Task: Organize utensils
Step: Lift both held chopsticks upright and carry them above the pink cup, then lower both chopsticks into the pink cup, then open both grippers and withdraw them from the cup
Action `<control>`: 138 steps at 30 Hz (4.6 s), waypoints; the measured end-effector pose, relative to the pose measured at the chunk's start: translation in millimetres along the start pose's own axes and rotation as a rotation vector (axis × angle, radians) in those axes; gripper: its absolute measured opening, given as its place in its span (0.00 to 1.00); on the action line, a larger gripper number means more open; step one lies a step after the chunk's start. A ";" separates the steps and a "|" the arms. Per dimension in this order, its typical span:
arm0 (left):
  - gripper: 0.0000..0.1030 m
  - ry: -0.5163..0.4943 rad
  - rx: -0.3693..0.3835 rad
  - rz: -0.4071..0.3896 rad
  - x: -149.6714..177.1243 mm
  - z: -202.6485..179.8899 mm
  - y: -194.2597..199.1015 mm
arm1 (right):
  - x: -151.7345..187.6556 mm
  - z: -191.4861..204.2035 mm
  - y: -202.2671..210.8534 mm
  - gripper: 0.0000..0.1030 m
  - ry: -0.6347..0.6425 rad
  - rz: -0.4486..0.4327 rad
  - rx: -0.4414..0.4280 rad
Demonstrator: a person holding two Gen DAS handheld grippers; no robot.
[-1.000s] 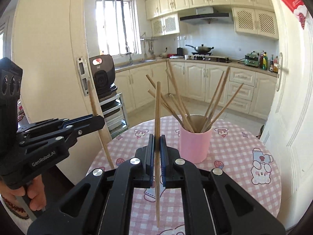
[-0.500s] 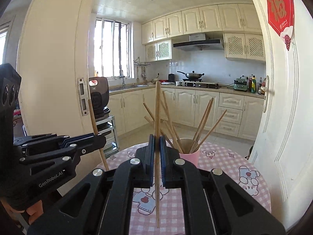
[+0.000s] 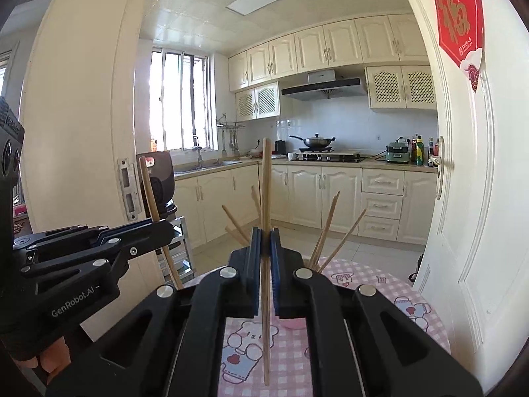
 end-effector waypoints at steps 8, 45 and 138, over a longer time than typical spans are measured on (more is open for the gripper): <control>0.06 -0.005 -0.008 -0.080 -43.5 -2.5 -18.6 | -26.1 -22.3 -15.4 0.04 0.004 -0.092 0.082; 0.06 0.087 0.020 -0.216 -95.2 32.6 -61.1 | -50.3 -30.4 -88.5 0.04 -0.025 -0.136 0.017; 0.86 -0.048 -0.115 -0.033 9.1 29.0 -83.6 | 15.9 -45.5 -70.1 0.29 -0.091 0.046 0.008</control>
Point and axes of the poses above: each gripper's, at about its wrist camera, not at the fingertips, and y roughly against the way its jaws point, z to its left, x to its underside, the point moved 7 cm from there along -y, roughly the way its jaws point, and after that the axes turned 3 degrees about -y, right-handed, at the moved point
